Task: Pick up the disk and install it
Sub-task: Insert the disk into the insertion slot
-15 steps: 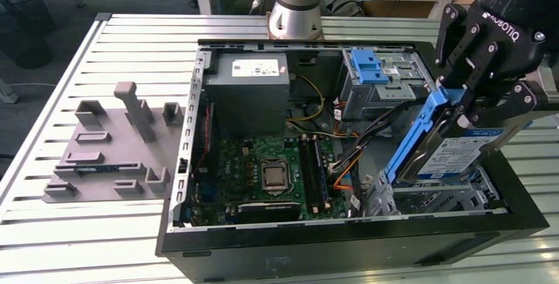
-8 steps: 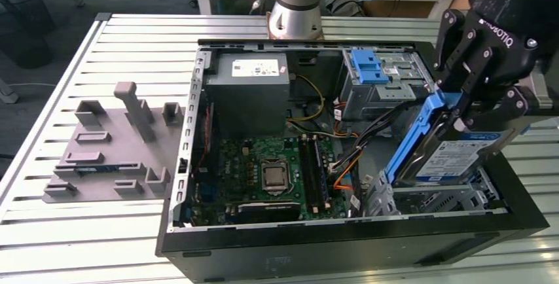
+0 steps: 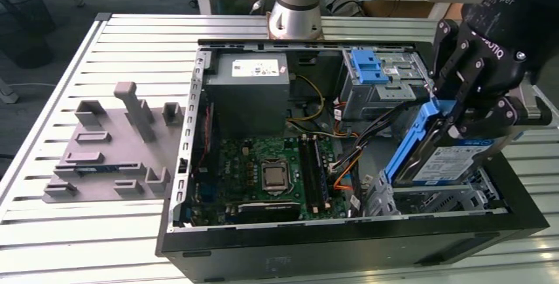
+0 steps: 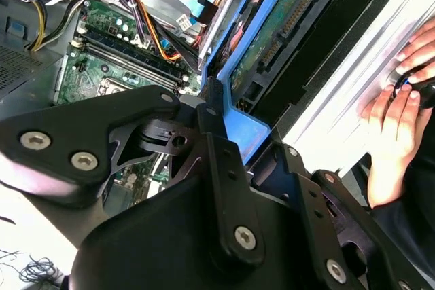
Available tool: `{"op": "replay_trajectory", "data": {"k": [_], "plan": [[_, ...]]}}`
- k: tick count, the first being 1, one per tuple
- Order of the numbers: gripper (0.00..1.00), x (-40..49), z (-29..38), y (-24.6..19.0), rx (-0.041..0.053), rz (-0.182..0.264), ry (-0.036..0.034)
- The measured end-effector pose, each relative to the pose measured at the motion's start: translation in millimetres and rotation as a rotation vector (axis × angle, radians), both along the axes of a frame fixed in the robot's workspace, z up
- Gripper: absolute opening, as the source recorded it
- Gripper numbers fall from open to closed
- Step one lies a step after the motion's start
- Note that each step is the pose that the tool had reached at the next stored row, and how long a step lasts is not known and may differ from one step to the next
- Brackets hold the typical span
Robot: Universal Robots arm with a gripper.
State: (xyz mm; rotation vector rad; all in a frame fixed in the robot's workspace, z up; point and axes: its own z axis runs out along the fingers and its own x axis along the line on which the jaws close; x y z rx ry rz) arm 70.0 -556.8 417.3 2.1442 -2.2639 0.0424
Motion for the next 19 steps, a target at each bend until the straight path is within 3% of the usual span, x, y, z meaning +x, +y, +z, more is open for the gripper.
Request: {"op": "replay_trajectory", "data": {"k": [19], "plan": [[0.36,0.0,-27.3,0.0,-0.0004,-0.001,0.0000]]}}
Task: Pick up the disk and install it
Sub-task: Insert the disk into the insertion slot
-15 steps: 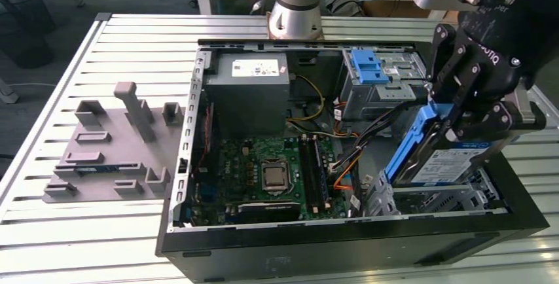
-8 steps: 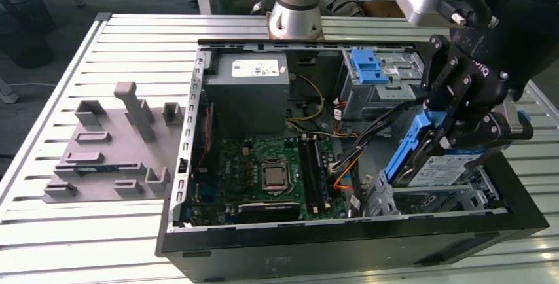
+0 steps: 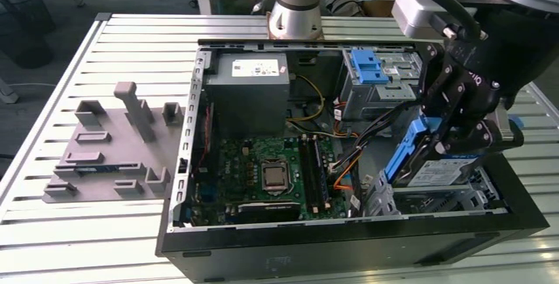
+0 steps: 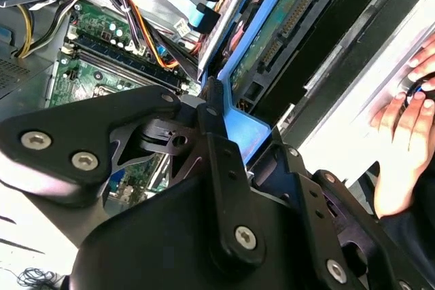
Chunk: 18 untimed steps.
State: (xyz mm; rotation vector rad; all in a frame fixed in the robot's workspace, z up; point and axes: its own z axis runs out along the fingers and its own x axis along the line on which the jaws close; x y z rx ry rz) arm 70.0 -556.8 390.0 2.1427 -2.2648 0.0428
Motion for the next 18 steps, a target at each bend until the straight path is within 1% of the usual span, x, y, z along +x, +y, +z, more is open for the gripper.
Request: {"op": "replay_trajectory", "data": {"k": [5,6,16,17,18], "plan": [[0.36,0.0,-6.6,0.0,0.0007,0.000,0.0000],[0.36,0.0,-7.1,0.0,0.0004,0.000,0.0000],[0.38,0.0,-7.3,0.0,0.0003,0.000,0.0000],[0.44,0.0,-7.7,0.0,0.0007,0.000,-0.0001],[0.44,0.0,-8.3,0.0,0.0006,0.000,-0.0001]]}}
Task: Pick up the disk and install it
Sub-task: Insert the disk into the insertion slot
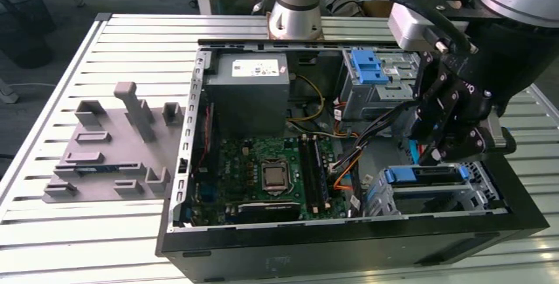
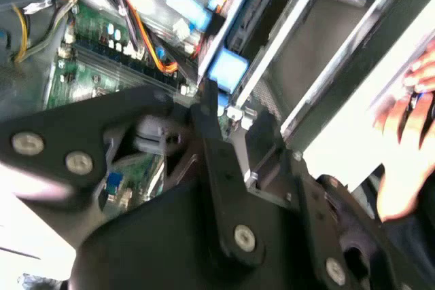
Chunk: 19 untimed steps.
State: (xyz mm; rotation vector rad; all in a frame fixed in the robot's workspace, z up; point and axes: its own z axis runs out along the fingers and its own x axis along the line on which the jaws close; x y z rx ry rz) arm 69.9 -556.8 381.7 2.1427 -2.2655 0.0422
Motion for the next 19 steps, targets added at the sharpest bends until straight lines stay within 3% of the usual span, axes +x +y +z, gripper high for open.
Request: {"op": "replay_trajectory", "data": {"k": [5,6,9,11,15,19], "plan": [[0.44,0.1,-8.8,0.0,-0.0004,0.000,0.0000],[0.42,0.1,-9.9,0.0,-0.0004,0.000,0.0000],[0.24,0.1,-12.2,0.0,-0.0004,0.000,0.0001],[0.24,0.2,-13.5,0.0,-0.0003,0.000,0.0001],[0.11,0.2,-15.2,0.0,-0.0005,0.000,0.0001],[0.11,0.1,-15.4,0.0,-0.0004,0.000,0.0001]]}}
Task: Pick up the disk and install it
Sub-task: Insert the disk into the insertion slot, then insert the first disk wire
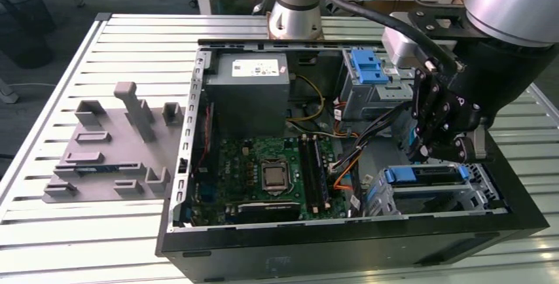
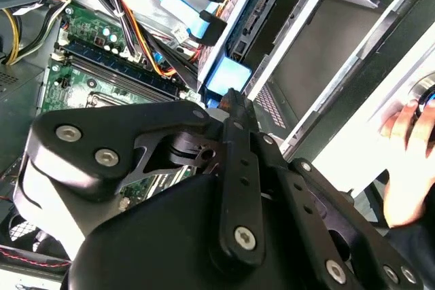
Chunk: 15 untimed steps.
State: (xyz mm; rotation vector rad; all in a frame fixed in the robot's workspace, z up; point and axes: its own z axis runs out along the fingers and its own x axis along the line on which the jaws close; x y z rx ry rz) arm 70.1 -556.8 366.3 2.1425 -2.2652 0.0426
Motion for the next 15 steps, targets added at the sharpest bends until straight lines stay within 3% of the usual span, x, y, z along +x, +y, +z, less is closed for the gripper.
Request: {"op": "replay_trajectory", "data": {"k": [10,15], "plan": [[0.11,0.0,-0.3,0.0,0.0000,0.000,0.0000],[0.11,4.6,-0.4,-0.1,0.0001,0.000,0.0000]]}}
